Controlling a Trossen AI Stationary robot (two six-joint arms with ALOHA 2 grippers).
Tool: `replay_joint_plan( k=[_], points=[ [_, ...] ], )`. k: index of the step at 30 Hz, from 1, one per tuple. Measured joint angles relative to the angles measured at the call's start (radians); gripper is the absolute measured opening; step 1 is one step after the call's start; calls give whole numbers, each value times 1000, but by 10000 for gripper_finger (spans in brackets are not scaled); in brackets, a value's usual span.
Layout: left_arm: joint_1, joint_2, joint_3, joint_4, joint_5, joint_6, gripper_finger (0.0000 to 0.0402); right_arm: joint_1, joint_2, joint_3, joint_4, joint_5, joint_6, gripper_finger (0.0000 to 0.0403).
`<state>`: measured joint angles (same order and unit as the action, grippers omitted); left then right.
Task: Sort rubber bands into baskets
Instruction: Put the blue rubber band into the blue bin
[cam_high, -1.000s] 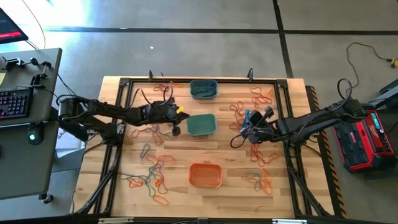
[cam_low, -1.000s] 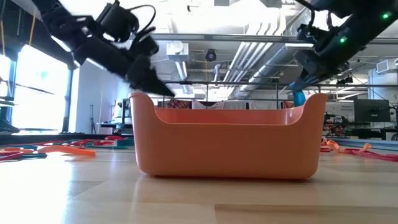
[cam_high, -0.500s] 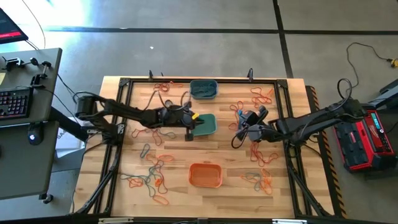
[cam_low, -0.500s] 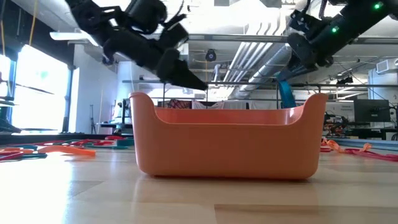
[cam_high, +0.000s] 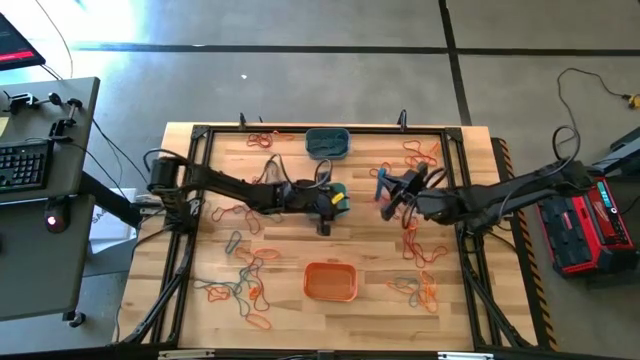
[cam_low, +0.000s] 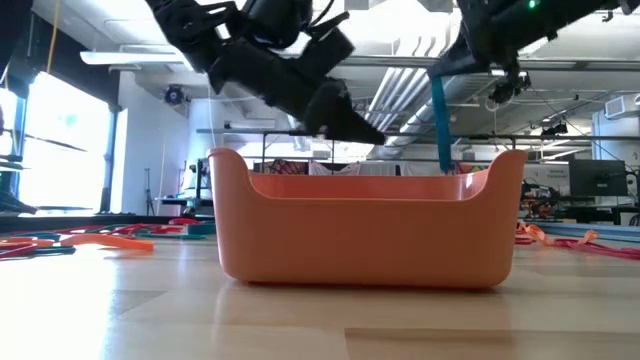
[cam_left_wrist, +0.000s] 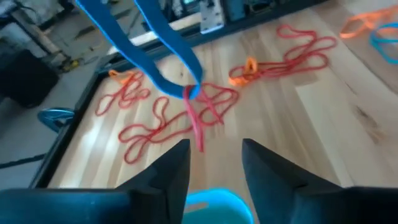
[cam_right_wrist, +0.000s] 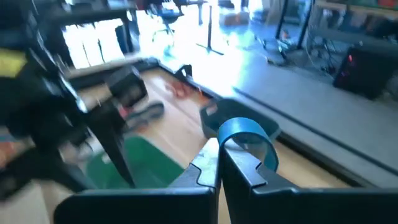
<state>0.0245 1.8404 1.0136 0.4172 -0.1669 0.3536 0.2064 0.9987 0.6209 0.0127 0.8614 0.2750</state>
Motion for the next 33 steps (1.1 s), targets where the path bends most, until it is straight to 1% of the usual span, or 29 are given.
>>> replay_joint_plan(
  k=[2, 5, 10, 12, 14, 21, 24, 26, 30, 33],
  points=[
    [-3, 24, 31, -5, -30, 14, 148, 4, -15, 0, 55, -1, -45, 0],
    [-2, 51, 74, -14, -42, 23, 154, 16, -31, 1, 135, -10, -112, 0],
    [-2, 64, 110, -34, -32, 17, 155, 53, -47, 1, 224, -18, -199, 0],
    [-2, 64, 118, -34, 0, 17, 155, 67, -49, 1, 255, -22, -231, 0],
    [-2, 64, 119, -21, 29, 17, 155, 83, -50, 1, 284, -25, -246, 0],
    [-3, 64, 133, -17, 24, 3, 155, 123, -51, 1, 351, -29, -283, 0],
    [-4, 64, 152, -18, 26, -4, 155, 131, -51, 1, 363, -51, -284, 0],
    [-5, 64, 167, -26, 44, -4, 155, 136, -51, 1, 368, -60, -283, 0],
    [-5, 83, 185, -43, 114, -3, 154, 143, -51, 1, 391, -82, -296, 0],
    [-6, 107, 205, -70, 129, 7, 142, 150, -51, 1, 413, -102, -311, 0]
  ],
)
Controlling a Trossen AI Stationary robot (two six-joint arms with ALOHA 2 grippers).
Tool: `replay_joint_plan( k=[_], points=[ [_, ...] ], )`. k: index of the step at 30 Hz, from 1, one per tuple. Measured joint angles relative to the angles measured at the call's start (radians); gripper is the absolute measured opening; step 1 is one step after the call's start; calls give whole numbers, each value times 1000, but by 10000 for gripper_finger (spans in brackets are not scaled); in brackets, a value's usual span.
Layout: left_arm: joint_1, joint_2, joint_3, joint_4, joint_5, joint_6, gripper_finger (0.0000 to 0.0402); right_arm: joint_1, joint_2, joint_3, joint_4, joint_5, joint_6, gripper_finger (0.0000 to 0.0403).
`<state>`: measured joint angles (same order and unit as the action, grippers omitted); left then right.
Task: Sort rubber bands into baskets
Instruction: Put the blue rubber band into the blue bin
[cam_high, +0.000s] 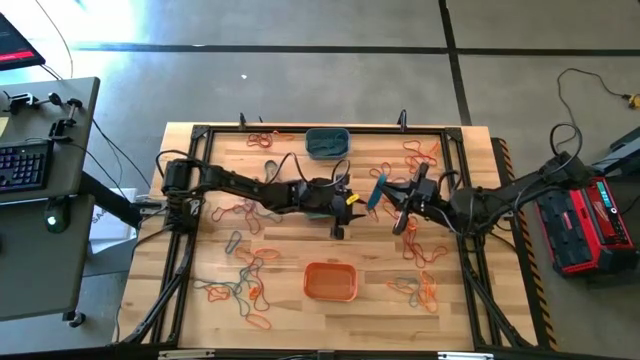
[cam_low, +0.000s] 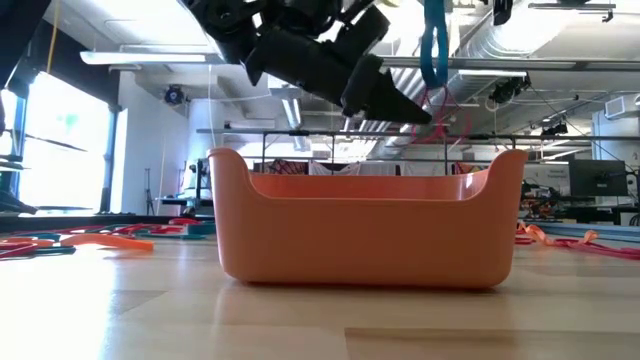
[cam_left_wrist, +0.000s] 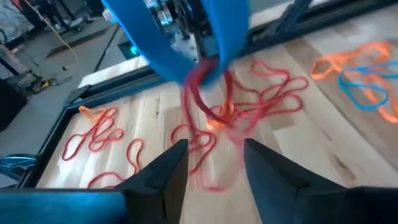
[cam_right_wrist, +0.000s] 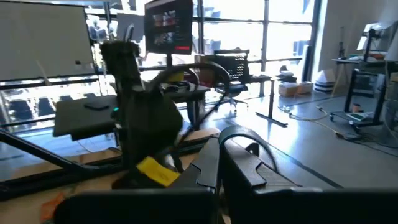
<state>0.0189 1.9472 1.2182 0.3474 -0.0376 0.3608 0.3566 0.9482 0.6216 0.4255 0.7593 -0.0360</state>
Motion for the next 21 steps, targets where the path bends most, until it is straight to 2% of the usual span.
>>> replay_joint_plan(
  k=[2, 6, 8, 21],
  points=[
    [0, 9, 3, -20, -1, 17, 119, 7, 0, 0, 9, -1, -15, 0],
    [0, 11, 4, -43, -1, 31, 36, 14, -1, 0, 6, 15, -25, 0],
    [0, 7, 4, -47, -17, 16, 10, 17, -2, 0, -2, 19, -25, 0],
    [-7, 3, 5, -138, -53, 0, 0, 19, -72, 0, -189, 290, -25, 0]
  ],
)
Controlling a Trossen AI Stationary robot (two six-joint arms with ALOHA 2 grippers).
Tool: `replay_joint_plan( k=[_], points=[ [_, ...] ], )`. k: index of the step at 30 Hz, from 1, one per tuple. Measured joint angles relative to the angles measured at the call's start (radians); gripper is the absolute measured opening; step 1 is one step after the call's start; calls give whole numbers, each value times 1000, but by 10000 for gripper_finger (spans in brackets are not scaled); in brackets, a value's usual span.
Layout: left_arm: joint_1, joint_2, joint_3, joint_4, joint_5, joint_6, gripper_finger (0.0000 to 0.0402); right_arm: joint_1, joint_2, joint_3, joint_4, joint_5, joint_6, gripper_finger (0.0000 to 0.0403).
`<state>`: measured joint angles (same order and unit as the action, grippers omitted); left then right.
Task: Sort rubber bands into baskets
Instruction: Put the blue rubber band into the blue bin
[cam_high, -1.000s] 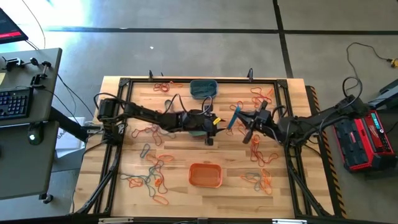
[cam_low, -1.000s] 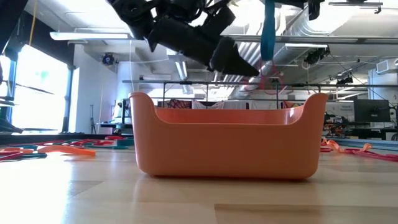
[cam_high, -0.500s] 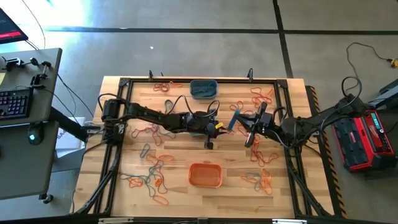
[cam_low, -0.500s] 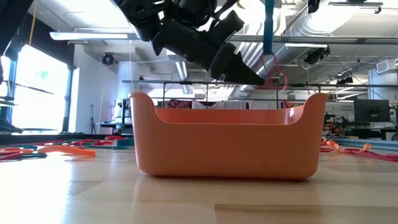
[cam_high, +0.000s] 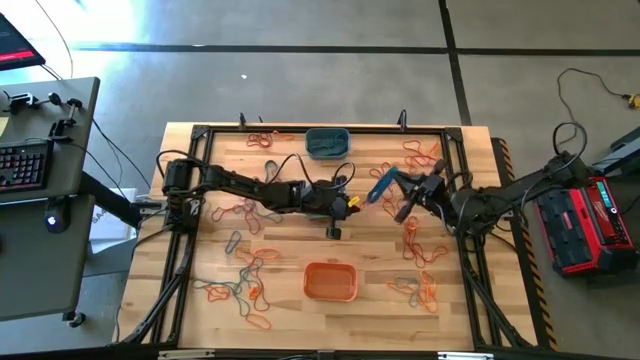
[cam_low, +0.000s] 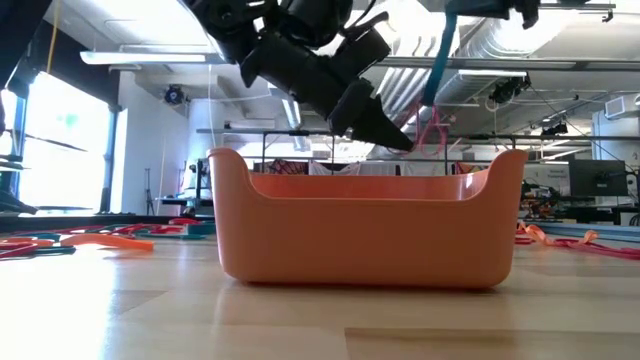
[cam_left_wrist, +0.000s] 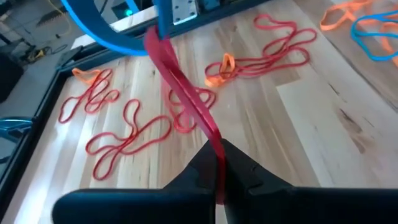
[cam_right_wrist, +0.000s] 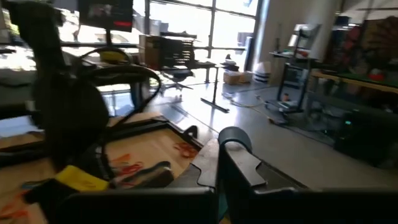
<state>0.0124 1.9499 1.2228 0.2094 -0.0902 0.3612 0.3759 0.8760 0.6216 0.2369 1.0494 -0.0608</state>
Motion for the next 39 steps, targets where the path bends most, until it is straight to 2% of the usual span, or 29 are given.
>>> replay_joint_plan(
  k=[7, 15, 18, 22, 32, 39],
  points=[
    [-36, 0, 0, -6, -53, 8, 0, -8, -46, 0, -176, 48, 91, 0],
    [-47, 0, 39, -13, -103, 9, 0, -31, -30, 0, -486, 46, 410, 0],
    [-40, 0, 63, -15, -103, 9, 0, -31, -12, 0, -570, 46, 501, 0],
    [-27, 0, 79, -10, -54, 27, 0, -31, 13, 0, -655, 48, 585, 0],
    [-21, 0, 82, 31, -55, 34, 0, -31, 53, 0, -970, 44, 881, 0],
    [-21, 0, 143, 23, -55, 35, 0, -31, 54, 0, -1018, 40, 927, 0]
  ],
)
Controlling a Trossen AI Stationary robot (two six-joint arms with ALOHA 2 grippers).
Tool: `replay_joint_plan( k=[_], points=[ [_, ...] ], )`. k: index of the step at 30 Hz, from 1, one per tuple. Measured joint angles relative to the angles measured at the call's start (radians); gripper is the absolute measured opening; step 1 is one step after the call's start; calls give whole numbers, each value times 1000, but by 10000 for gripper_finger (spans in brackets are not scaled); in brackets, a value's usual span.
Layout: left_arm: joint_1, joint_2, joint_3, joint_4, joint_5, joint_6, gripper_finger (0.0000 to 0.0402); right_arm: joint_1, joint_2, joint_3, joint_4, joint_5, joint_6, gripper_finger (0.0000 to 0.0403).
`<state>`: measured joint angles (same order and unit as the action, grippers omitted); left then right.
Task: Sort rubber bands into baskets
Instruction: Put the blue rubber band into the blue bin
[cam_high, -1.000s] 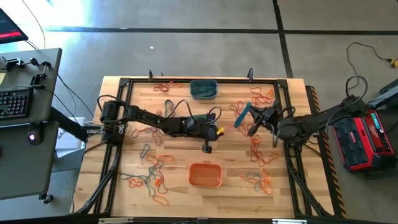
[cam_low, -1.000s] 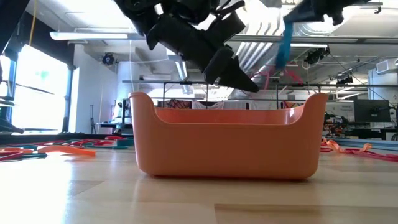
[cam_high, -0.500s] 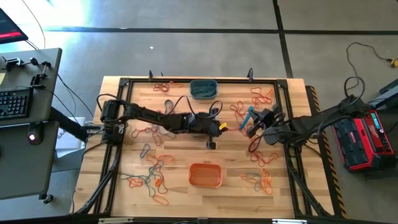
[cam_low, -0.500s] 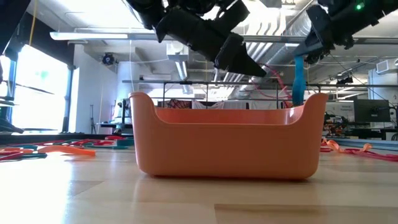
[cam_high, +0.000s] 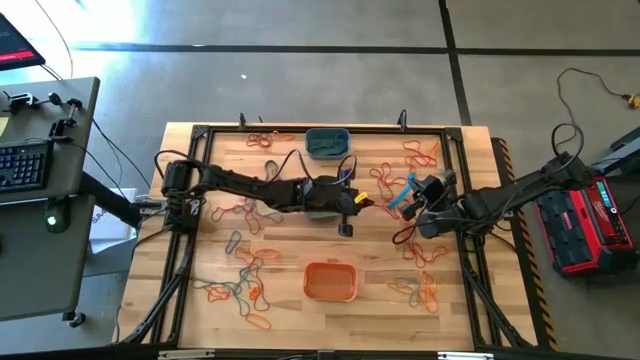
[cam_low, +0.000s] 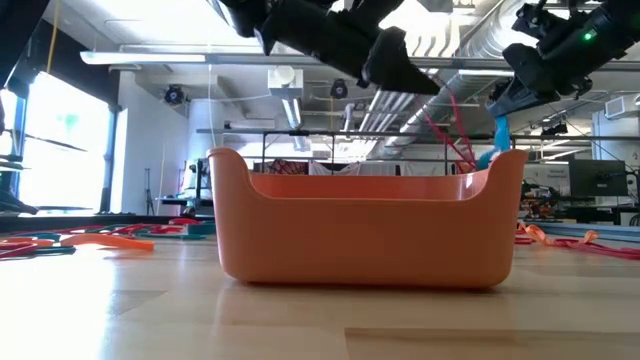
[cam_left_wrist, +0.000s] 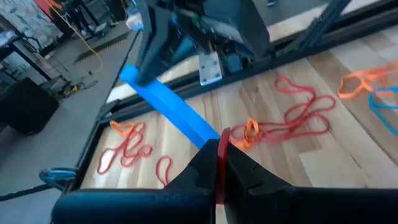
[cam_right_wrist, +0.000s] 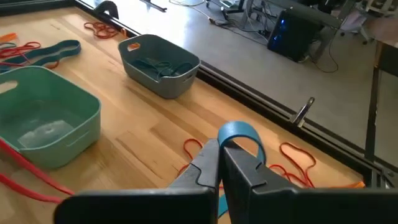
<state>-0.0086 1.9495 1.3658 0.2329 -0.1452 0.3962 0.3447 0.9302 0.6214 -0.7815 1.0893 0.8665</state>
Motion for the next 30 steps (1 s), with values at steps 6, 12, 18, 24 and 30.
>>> replay_joint_plan(
  k=[6, 12, 18, 24, 30],
  points=[
    [2, 0, 36, -7, 0, 18, 0, 0, 0, 0, -5, -8, -6, 0],
    [2, 0, 39, -4, 0, 24, 0, 0, 0, 0, -9, -8, -10, 0],
    [2, 26, 39, -24, 58, -8, 0, 0, 0, 0, -9, -8, -13, 0],
    [2, 124, 101, -33, 67, -9, 0, 0, 0, 0, -8, 2, -13, 0],
    [3, 232, 218, -136, 60, -1, 1, 0, 0, 0, -8, 2, -11, 0]
  ],
)
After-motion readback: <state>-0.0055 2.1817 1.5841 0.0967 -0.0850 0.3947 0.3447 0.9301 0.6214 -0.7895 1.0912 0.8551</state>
